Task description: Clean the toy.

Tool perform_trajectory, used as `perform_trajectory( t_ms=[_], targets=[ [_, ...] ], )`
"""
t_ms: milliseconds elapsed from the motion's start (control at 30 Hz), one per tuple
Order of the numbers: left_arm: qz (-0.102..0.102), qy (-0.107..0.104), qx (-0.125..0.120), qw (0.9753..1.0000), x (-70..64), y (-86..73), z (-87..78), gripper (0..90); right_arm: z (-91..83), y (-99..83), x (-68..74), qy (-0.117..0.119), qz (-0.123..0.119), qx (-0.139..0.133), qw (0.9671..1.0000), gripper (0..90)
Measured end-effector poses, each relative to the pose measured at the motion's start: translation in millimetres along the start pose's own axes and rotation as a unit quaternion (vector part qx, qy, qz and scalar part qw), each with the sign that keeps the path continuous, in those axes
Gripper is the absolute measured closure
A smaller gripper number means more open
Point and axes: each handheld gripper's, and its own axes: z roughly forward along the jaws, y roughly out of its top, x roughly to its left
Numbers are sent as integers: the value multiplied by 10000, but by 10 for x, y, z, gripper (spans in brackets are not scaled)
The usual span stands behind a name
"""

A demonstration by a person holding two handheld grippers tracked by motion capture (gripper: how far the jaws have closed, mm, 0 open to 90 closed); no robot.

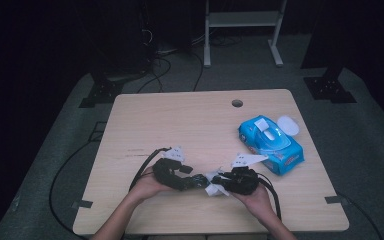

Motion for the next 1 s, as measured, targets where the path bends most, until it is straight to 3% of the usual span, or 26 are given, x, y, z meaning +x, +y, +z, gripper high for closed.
perform_trajectory(
  t_ms=[267,367,467,533,733,1000],
  targets=[
    [367,290,198,9987,-215,-103,156,346,-41,-161,76,41,-110,334,9994,813],
    [473,396,165,9980,-252,-116,175,339,-32,-213,87,51,-120,406,9991,813],
    [502,472,164,9975,-266,-122,189,328,-1,-244,103,-62,-239,602,9979,812],
    [577,651,222,9960,-275,-134,200,307,35,-295,111,-124,-294,773,9965,812],
    [605,594,124,9963,-277,-160,219,276,-27,-274,113,-107,-286,633,9975,811],
    [675,550,315,9957,-253,-81,368,189,-271,-246,66,-170,-208,362,9990,810]
  ],
)
